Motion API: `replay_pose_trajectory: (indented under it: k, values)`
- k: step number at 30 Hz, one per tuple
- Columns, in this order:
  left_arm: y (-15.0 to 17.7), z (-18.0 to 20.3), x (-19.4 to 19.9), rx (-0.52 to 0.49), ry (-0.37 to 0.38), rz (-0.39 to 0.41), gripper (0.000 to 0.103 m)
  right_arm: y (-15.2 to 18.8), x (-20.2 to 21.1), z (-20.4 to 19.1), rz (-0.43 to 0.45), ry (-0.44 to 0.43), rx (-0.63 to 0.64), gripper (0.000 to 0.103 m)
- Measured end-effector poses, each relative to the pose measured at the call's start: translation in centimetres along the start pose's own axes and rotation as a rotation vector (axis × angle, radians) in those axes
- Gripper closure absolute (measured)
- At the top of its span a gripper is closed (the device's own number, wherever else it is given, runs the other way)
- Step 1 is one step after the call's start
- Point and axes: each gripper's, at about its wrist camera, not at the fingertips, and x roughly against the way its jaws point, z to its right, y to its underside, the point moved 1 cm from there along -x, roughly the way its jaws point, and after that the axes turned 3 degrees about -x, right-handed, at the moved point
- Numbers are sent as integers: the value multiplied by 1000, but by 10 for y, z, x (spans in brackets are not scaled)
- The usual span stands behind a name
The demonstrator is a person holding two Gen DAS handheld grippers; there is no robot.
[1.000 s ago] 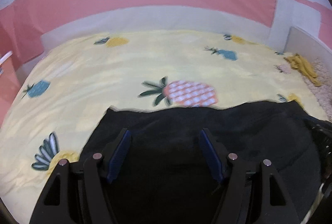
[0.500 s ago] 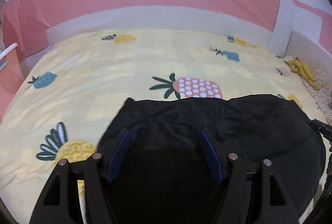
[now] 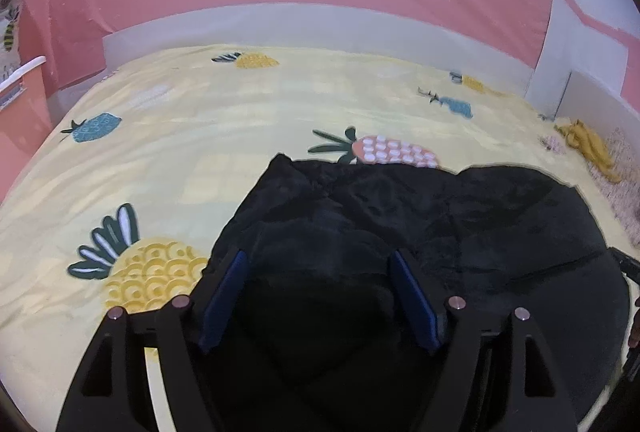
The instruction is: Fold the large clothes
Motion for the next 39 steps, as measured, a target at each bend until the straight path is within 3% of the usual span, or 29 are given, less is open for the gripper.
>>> replay_pose_trajectory:
  k: [6,10,16,22,25,28,31,34,39]
  values:
    - [24,-1,48,14,40,52,27,20,51,2,35,-38,15,71]
    - [50,-2,35,4,35,-4,28,41,37,3,-19,-13,39,71]
    - [54,-10,19,67,37,-11,28,40,17,4,-46,8,22,72]
    - [52,-18,51,106,45,18,31,39,47,1,4,24,4,70]
    - [53,-31,62,134,13,37,31,37,52,5,9,21,2,68]
    - [57,-45,50,171,-20,1,31,37,46,5,6,37,12,68]
    - [64,-55,34,225,13,-41,30,39,33,7,-17,44,12,67]
    - [66,-58,22,243,30,-52,30,40,26,14,-28,76,-10,57]
    - [61,-57,1,249,82,-96,30,39,15,34,-71,13,-99,51]
